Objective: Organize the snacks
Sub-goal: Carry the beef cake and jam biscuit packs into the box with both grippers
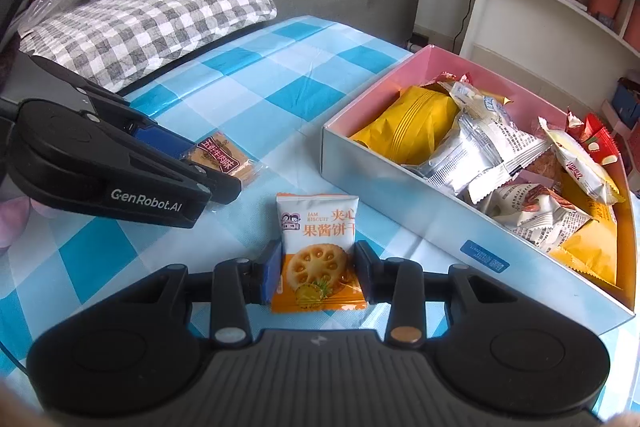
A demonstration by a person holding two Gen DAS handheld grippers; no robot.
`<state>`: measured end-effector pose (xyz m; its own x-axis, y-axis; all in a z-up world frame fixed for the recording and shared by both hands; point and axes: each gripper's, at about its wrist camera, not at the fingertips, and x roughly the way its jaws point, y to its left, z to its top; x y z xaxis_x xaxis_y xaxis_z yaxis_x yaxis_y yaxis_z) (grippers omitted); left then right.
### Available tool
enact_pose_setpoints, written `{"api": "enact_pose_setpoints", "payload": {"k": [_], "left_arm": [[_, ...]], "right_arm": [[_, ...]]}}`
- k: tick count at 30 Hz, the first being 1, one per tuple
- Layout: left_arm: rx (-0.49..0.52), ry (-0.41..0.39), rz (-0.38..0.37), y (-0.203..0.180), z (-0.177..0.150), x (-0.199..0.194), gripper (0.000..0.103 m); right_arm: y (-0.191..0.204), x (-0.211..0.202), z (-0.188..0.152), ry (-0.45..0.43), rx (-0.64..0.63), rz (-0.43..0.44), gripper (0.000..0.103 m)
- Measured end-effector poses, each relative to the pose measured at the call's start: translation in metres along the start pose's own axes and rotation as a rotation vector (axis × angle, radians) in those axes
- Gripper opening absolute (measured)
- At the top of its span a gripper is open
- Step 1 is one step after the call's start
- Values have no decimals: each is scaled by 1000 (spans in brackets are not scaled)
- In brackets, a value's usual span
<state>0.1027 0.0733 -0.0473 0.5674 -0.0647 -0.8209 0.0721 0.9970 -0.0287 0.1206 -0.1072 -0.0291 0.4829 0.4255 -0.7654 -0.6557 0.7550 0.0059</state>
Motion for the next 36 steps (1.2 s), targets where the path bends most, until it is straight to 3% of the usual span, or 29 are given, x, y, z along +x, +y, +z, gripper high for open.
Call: {"api": "enact_pose_setpoints", "payload": {"k": [23, 36], "left_arm": [[5, -115, -68, -26, 20, -30, 37], [-8, -187, -100, -50, 55, -29, 37]], "right_arm": [[-37, -46, -1, -72, 103, -34, 36], [-93, -55, 9, -170, 323, -92, 36]]}}
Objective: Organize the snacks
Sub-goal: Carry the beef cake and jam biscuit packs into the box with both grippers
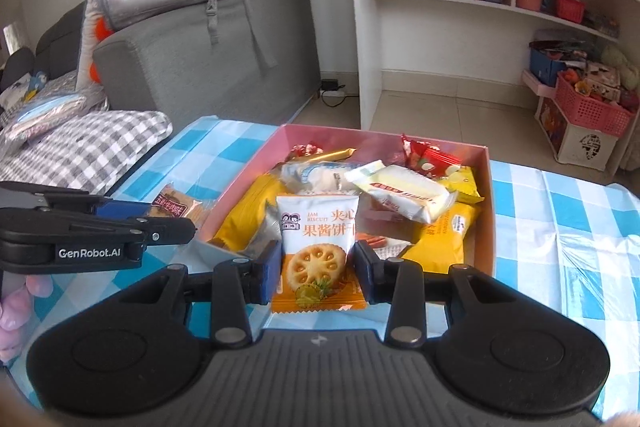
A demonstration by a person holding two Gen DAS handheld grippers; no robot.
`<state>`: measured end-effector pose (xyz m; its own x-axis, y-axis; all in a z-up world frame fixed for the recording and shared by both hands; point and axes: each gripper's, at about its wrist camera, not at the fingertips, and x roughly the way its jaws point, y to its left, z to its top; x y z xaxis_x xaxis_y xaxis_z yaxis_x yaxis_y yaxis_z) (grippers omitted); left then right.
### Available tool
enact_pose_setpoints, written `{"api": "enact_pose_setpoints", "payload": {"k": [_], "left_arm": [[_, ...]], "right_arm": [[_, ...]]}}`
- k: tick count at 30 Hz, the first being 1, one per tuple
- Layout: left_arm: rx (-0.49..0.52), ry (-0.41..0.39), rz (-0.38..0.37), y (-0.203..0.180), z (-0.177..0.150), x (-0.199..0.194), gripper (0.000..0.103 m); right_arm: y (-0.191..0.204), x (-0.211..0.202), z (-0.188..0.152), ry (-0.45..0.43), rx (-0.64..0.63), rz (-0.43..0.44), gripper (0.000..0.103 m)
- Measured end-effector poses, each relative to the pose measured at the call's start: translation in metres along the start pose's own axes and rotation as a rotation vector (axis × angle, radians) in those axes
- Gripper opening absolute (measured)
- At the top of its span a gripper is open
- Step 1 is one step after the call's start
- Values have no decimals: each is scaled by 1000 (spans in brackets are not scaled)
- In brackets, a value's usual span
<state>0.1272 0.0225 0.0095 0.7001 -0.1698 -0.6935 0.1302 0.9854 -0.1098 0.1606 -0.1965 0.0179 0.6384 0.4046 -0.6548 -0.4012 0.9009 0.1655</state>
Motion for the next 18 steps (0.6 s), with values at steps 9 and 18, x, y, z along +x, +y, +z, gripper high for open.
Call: {"api": "enact_pose_setpoints", "payload": {"k": [9, 18], "left_arm": [[48, -51, -28, -13, 37, 36, 37], [77, -64, -6, -12, 59, 81, 33]], "right_arm": [[-22, 31, 25, -3, 12, -71, 36], [-22, 68, 37, 36, -31, -57, 36]]}}
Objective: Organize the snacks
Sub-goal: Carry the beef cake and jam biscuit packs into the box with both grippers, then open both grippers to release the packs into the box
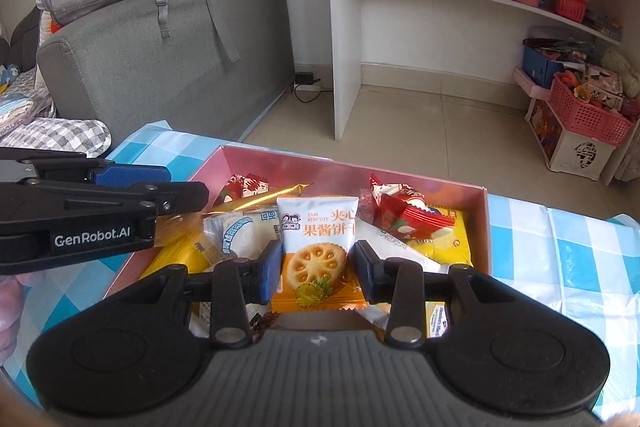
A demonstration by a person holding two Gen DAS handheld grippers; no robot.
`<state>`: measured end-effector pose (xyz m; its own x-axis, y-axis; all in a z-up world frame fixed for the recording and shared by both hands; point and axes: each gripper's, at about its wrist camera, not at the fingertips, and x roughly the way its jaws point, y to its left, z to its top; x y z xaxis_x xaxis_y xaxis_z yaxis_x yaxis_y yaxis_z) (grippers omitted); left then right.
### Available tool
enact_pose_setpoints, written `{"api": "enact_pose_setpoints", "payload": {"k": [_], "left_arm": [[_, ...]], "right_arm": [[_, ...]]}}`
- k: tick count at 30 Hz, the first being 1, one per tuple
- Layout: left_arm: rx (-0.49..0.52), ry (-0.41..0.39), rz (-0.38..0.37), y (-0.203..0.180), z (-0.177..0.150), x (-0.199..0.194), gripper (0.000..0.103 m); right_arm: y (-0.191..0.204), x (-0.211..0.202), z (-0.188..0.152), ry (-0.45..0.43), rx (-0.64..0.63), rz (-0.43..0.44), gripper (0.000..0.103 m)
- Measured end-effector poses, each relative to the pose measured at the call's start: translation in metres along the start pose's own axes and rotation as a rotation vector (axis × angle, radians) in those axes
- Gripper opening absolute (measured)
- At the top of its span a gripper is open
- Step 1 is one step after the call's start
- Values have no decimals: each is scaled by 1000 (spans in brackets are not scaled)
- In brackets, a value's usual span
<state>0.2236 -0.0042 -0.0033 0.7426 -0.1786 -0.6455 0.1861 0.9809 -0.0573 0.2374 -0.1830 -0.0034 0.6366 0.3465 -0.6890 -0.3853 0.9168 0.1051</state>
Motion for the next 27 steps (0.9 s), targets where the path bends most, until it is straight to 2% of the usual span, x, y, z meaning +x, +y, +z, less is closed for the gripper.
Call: {"api": "enact_pose_setpoints", "payload": {"k": [9, 14, 15, 17, 27], "left_arm": [[-28, 31, 17, 9, -3, 21, 33], [-34, 23, 12, 10, -3, 19, 36], [-33, 23, 10, 9, -3, 18, 38], [-30, 20, 4, 8, -2, 15, 48], [-20, 18, -11, 0, -7, -7, 72]], "right_arm": [[-1, 17, 9, 21, -20, -17, 37], [-2, 17, 10, 7, -1, -14, 44], [-3, 15, 9, 1, 5, -8, 49], [-4, 11, 9, -5, 12, -1, 57], [-5, -23, 8, -37, 16, 6, 69]]}}
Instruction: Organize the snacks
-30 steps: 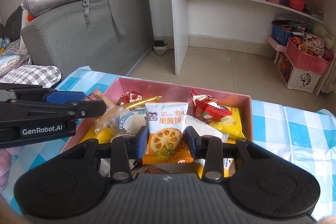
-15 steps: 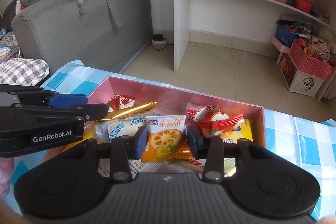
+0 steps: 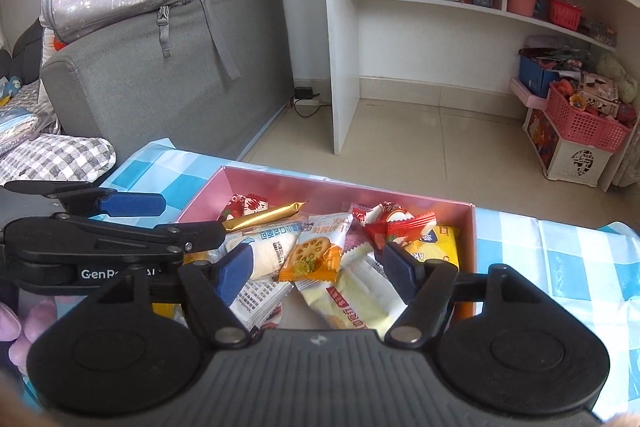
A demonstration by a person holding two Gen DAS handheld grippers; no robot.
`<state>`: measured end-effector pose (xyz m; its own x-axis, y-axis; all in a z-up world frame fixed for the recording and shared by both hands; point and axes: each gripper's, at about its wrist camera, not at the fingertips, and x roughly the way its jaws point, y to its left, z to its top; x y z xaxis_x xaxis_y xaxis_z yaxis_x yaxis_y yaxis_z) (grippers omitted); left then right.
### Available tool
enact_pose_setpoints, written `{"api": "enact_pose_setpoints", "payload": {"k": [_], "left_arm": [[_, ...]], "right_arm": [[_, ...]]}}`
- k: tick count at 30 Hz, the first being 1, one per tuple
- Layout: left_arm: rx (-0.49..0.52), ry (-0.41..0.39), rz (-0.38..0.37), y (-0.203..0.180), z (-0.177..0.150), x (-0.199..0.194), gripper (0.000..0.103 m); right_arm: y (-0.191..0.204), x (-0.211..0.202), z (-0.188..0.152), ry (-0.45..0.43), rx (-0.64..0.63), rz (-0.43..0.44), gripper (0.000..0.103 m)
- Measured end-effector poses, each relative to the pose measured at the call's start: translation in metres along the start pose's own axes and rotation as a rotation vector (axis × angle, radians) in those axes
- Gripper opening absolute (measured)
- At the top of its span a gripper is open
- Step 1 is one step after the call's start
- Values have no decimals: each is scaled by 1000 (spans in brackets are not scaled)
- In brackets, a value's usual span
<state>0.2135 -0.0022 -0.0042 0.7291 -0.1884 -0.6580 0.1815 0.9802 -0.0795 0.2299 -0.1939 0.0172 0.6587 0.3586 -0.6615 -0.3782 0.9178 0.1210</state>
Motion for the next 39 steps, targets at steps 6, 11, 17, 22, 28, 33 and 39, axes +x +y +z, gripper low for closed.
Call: {"api": "enact_pose_setpoints", "payload": {"k": [6, 11, 17, 22, 28, 33, 39], "left_arm": [[-10, 7, -7, -4, -11, -21, 81], [-9, 28, -6, -9, -25, -40, 87], [22, 69, 25, -21, -43, -60, 91], [15, 93, 36, -26, -57, -77, 96], [39, 130, 91, -35, -72, -97, 97], [0, 150, 97, -36, -82, -113, 97], [-52, 158, 137, -35, -94, -125, 98]], "right_arm": [[-1, -23, -8, -10, 4, -22, 76], [-4, -37, -18, -9, 43, -42, 79], [-2, -50, -33, 18, 68, -69, 84], [2, -63, -45, 35, 87, -75, 87], [14, -74, -58, 85, 90, -115, 93], [22, -82, -72, 134, 119, -120, 95], [35, -87, -82, 164, 101, -154, 97]]}}
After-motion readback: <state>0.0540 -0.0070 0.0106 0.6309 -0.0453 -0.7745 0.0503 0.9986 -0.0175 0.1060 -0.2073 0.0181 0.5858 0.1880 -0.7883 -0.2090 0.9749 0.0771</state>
